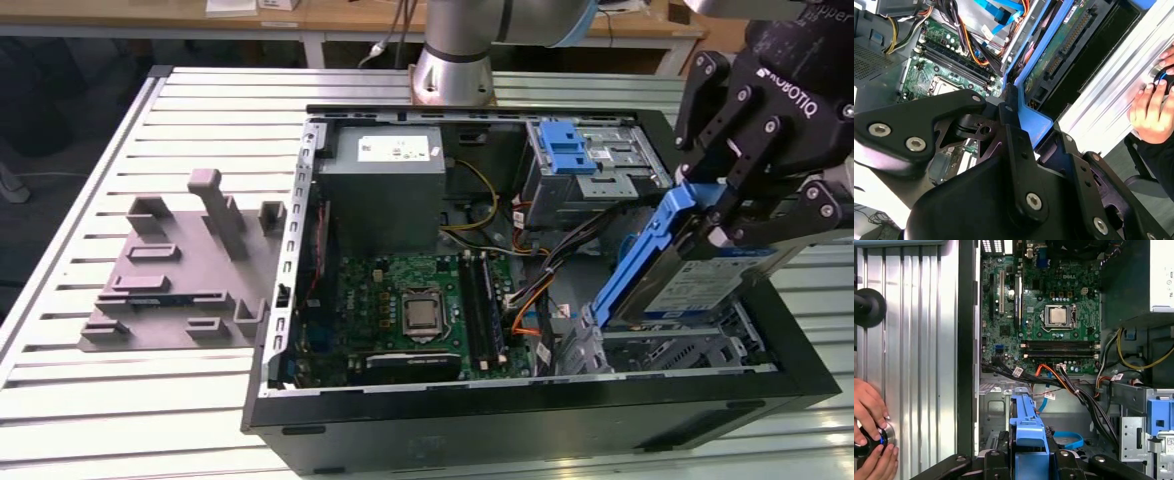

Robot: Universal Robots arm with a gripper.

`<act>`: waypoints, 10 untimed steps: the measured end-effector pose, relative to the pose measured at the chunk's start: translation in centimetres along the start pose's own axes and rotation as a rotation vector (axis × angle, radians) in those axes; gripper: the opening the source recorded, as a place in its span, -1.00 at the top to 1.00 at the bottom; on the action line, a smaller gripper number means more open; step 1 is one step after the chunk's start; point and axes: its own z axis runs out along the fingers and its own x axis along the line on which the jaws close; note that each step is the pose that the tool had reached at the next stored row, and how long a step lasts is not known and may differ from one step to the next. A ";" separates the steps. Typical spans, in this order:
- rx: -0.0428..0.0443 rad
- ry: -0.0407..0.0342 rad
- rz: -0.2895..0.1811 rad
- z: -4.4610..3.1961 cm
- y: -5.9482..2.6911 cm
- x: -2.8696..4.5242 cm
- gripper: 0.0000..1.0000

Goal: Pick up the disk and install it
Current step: 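Insert the disk into the insertion slot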

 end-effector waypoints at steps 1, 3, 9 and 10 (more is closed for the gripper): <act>0.0000 -0.0001 0.000 0.06 0.00 0.00 0.27; 0.0001 -0.0015 0.000 0.17 -0.01 0.00 0.27; 0.0000 -0.0035 0.000 0.52 -0.03 0.00 0.27; 0.0000 -0.0036 0.000 0.64 -0.04 0.00 0.27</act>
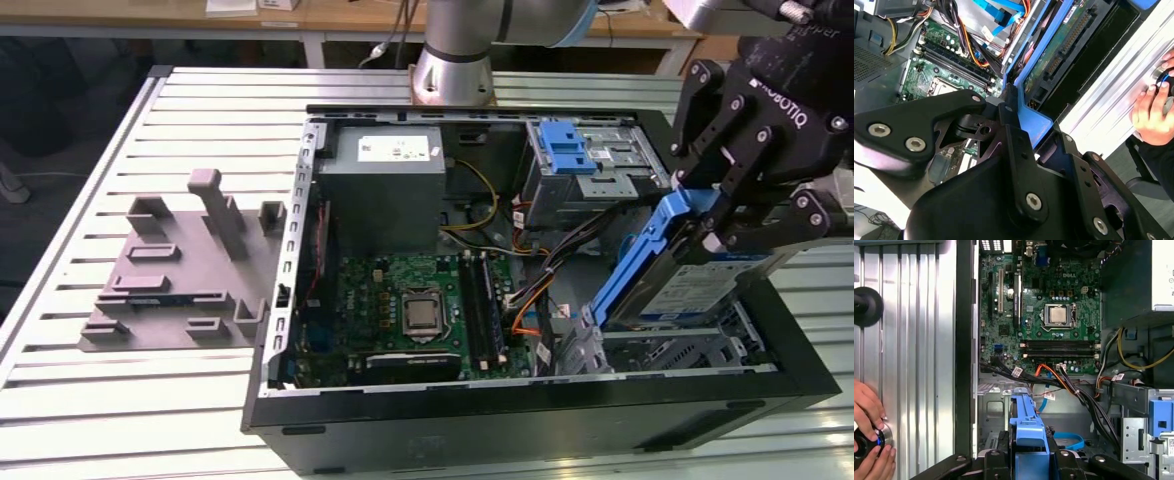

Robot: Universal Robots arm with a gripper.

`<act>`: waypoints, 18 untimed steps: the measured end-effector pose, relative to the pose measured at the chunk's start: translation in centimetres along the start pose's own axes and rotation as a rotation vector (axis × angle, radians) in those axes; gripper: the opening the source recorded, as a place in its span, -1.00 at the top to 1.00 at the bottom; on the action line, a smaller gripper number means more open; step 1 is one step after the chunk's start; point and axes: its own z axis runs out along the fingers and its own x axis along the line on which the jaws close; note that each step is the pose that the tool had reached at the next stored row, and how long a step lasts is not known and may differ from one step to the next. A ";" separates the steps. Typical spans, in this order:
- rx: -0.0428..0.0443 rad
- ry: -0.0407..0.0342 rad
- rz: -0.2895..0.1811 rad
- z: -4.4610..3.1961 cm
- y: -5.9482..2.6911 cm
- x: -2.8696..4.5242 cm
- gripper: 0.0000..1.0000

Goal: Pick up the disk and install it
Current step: 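Insert the disk into the insertion slot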

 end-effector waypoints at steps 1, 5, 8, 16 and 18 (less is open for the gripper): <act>0.0000 0.0000 0.000 0.11 -0.01 0.00 0.27; 0.0000 0.0002 0.000 0.51 -0.02 0.00 0.27; 0.0000 -0.0001 0.000 0.78 -0.03 0.01 0.27; 0.0000 0.0001 0.000 1.53 -0.05 0.02 0.27; 0.0000 0.0001 0.000 1.74 -0.05 0.03 0.27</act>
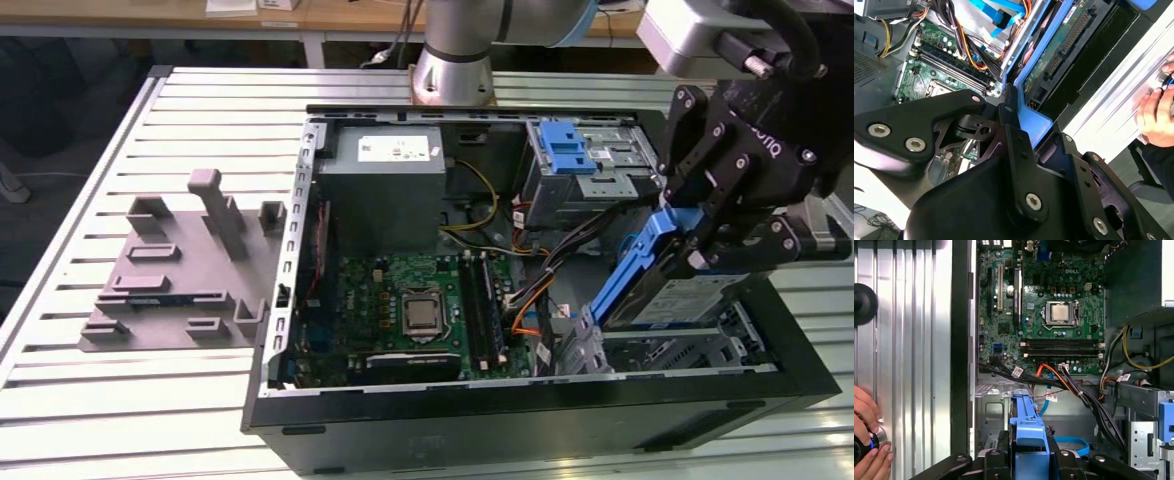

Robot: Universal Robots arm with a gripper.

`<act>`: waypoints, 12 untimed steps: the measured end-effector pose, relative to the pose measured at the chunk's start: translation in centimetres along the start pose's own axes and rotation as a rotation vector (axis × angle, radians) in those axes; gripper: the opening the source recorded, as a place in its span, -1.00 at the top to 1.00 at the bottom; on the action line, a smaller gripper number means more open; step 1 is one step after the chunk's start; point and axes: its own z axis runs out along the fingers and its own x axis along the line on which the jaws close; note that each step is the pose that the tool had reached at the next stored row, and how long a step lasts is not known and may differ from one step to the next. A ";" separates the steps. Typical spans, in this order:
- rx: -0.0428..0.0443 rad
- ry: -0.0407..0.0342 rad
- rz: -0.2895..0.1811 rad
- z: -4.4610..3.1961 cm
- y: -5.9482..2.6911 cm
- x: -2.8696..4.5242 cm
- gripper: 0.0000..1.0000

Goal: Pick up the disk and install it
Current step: 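Insert the disk into the insertion slot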

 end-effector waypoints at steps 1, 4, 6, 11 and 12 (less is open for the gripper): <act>-0.0001 0.0000 0.000 0.10 0.00 0.00 0.27; 0.0000 -0.0001 0.000 0.42 -0.01 0.00 0.27; 0.0000 -0.0001 0.000 0.63 -0.02 0.00 0.27; 0.0000 -0.0001 0.000 1.19 -0.04 0.01 0.27; 0.0000 0.0000 0.000 1.31 -0.04 0.01 0.27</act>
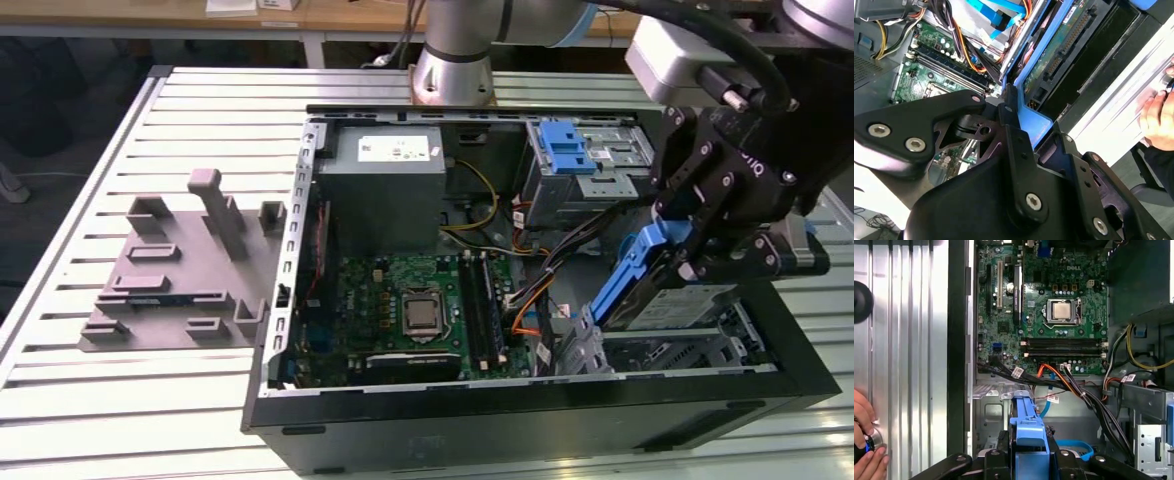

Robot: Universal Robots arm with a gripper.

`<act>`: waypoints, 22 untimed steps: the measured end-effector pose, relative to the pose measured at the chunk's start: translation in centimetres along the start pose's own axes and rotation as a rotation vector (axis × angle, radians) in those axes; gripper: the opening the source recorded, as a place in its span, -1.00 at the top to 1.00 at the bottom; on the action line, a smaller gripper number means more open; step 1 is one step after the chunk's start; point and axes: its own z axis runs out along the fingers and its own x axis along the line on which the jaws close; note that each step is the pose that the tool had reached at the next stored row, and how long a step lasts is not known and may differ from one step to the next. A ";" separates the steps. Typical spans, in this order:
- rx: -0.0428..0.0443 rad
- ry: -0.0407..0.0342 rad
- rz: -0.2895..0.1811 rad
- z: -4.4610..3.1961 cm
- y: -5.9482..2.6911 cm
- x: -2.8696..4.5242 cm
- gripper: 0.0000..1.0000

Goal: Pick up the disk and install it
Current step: 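Insert the disk into the insertion slot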

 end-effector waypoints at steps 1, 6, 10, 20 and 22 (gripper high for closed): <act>0.0000 -0.0001 0.000 0.12 0.00 0.00 0.27; 0.0000 -0.0001 0.000 0.76 -0.01 0.00 0.27; 0.0000 -0.0001 0.000 1.27 -0.02 0.01 0.27; 0.0000 0.0001 0.000 2.21 -0.04 0.01 0.12; 0.0000 0.0000 0.000 2.30 -0.04 0.02 0.12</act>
